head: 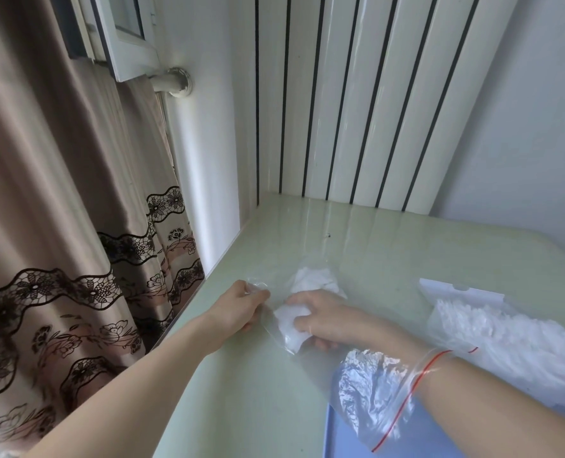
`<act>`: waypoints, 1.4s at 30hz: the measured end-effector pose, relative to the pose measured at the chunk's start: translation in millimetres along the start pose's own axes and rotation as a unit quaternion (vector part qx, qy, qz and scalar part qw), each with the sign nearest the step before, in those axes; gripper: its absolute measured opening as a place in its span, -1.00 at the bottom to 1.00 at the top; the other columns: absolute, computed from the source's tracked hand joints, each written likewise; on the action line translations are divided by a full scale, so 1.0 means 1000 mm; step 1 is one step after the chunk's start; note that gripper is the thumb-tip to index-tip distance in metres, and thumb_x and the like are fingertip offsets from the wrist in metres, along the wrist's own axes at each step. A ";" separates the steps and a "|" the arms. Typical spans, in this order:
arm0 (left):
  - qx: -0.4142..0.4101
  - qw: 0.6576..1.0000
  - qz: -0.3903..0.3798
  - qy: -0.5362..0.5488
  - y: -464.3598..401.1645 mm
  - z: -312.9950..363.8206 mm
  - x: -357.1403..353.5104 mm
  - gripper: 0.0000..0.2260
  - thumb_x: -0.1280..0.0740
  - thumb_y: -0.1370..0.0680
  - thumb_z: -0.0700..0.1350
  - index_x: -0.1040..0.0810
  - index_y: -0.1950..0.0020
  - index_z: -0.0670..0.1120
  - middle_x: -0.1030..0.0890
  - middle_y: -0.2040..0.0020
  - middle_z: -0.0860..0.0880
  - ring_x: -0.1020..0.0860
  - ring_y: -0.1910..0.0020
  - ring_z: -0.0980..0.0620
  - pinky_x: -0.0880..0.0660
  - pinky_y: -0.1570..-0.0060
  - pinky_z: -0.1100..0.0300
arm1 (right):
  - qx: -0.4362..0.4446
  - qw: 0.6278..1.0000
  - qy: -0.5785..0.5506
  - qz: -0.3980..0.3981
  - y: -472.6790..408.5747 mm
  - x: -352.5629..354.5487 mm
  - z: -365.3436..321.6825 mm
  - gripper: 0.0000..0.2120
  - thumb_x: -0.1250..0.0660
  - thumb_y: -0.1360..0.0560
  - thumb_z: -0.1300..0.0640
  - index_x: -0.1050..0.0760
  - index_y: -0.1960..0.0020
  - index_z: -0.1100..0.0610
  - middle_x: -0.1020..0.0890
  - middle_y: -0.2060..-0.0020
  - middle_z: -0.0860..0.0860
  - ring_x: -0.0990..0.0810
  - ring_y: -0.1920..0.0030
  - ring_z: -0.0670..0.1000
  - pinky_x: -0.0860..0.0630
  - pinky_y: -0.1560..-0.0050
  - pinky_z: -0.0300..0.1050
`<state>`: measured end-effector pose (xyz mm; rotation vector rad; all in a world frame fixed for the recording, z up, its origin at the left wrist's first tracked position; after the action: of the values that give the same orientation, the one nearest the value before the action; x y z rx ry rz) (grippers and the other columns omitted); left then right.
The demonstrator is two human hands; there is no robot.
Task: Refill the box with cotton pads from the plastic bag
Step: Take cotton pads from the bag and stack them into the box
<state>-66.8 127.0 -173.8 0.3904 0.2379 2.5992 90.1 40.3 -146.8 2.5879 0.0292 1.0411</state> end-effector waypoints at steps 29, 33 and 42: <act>-0.003 0.997 0.066 -0.033 -0.004 -0.006 -0.001 -0.91 -0.27 -0.57 -0.13 -0.43 0.01 -0.14 -0.59 0.29 -0.04 -0.40 0.41 0.00 -0.35 0.42 0.22 | 0.059 0.996 0.064 0.033 0.013 0.001 0.016 -0.86 -0.43 -0.45 0.12 -0.48 0.21 0.08 -0.40 0.41 -0.10 -0.37 0.39 -0.20 -0.29 0.41 -0.39; -0.001 0.997 0.067 -0.030 -0.004 -0.005 -0.001 -0.91 -0.28 -0.57 -0.14 -0.43 0.01 -0.14 -0.59 0.28 -0.06 -0.40 0.41 -0.01 -0.35 0.42 0.23 | 0.050 0.996 0.057 0.045 0.015 0.003 0.015 -0.75 -0.44 -0.45 0.11 -0.42 0.32 -0.01 -0.41 0.40 -0.12 -0.38 0.39 -0.22 -0.30 0.44 -0.43; 0.001 0.997 0.068 -0.039 -0.005 -0.005 -0.002 -0.91 -0.27 -0.56 -0.15 -0.43 0.00 -0.15 -0.59 0.29 -0.07 -0.41 0.39 -0.03 -0.35 0.41 0.22 | 0.000 0.998 0.029 0.047 0.015 0.005 0.017 -0.54 -0.55 -0.35 0.10 -0.54 -0.21 0.12 -0.56 -0.07 0.01 -0.55 -0.01 -0.07 -0.37 0.22 -0.31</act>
<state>-64.7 129.6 -179.8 0.5241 0.1938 2.7096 103.6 21.3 -149.9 2.5814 -0.0783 1.1488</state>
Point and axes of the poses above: each hand's wrist, its own y-axis away from the middle knuckle, its own x-axis out of the back of the hand, z = x × y, the point moved 4 cm from there along -y, towards the middle knuckle
